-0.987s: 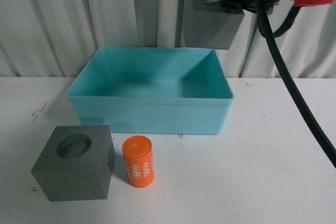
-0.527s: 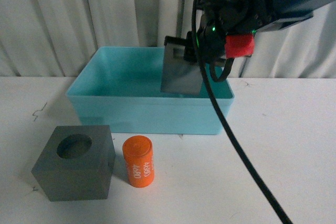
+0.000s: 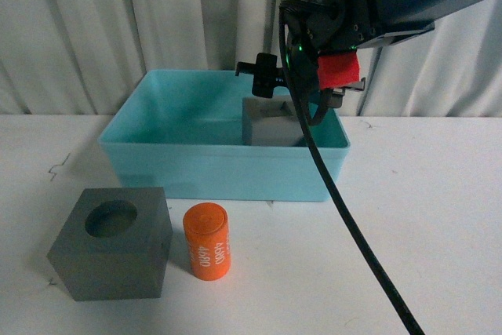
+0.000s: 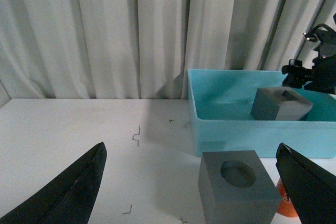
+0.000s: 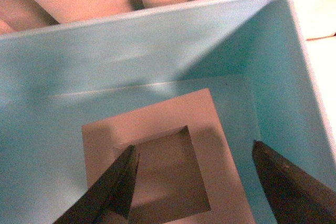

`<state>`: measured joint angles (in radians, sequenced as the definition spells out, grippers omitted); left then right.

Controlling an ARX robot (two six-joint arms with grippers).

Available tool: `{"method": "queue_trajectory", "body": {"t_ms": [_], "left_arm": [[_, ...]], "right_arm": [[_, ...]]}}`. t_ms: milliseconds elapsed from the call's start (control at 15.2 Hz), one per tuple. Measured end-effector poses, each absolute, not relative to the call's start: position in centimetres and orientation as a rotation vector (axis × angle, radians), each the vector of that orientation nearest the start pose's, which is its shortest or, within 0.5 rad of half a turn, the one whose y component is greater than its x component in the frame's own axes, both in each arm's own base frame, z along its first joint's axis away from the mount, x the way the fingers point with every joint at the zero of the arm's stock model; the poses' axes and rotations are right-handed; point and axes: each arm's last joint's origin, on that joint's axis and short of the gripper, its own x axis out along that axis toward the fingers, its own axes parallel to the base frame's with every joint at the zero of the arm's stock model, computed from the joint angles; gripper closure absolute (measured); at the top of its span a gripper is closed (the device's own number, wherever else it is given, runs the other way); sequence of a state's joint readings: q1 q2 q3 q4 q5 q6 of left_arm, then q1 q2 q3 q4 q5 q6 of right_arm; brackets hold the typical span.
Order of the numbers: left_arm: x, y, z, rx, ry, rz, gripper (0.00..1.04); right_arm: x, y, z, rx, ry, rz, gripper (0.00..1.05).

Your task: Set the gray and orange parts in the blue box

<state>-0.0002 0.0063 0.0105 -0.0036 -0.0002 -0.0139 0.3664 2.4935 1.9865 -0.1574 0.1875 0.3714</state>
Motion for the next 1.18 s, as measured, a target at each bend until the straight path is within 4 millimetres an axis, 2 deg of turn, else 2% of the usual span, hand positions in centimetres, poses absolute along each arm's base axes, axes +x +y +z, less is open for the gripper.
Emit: {"method": "queue_trajectory", "body": {"t_ms": [132,197,263,329,395,461,527,592,658,724,856,922,1053,1119,1185], "left_arm": [[9.7,0.0,16.6,-0.014,-0.001,0.0,0.07],[9.7,0.0,16.6,-0.014,-0.001,0.0,0.07],[9.7,0.0,16.6,-0.014,0.0,0.0,0.07],[9.7,0.0,16.6,-0.014,-0.001,0.0,0.07],[9.7,0.0,16.6,-0.014,-0.001,0.0,0.07],[9.7,0.0,16.6,-0.014,-0.001,0.0,0.07],[9.7,0.0,16.6,-0.014,-0.001,0.0,0.07],[9.7,0.0,16.6,-0.014,0.0,0.0,0.07],[9.7,0.0,16.6,-0.014,0.0,0.0,0.07],[9.7,0.0,16.6,-0.014,-0.001,-0.001,0.07],[9.7,0.0,16.6,-0.014,0.0,0.001,0.07],[9.7,0.0,16.6,-0.014,-0.001,0.0,0.07],[9.7,0.0,16.6,-0.014,0.0,0.001,0.07],[9.7,0.0,16.6,-0.014,-0.001,0.001,0.07],[9.7,0.0,16.6,-0.014,-0.001,0.0,0.07]], "right_arm": [[50.4,18.3,14.9,0.204,0.599,0.045,0.21],[49.2,17.4,16.6,0.229,0.536,0.042,0.1],[47.5,15.7,19.4,0.263,0.457,0.031,0.05],[44.4,13.3,23.1,0.316,0.351,0.025,0.07],[40.9,11.1,26.0,0.346,0.266,-0.003,0.06],[36.7,8.7,27.4,0.385,0.262,-0.036,0.06],[31.5,6.6,26.3,0.392,0.309,-0.097,0.06],[26.6,5.3,23.2,0.351,0.398,-0.169,0.06],[23.9,4.8,20.2,0.327,0.441,-0.168,0.08],[23.4,4.4,19.3,0.275,0.267,-0.062,0.2],[20.7,3.0,19.3,0.096,0.022,-0.005,0.47],[19.7,2.4,19.6,0.054,-0.021,-0.008,0.62],[18.0,1.7,18.1,0.019,0.025,-0.003,0.89],[17.4,1.5,18.0,0.015,0.017,-0.001,1.02],[16.8,1.2,18.1,0.007,0.0,-0.002,1.03]]}}
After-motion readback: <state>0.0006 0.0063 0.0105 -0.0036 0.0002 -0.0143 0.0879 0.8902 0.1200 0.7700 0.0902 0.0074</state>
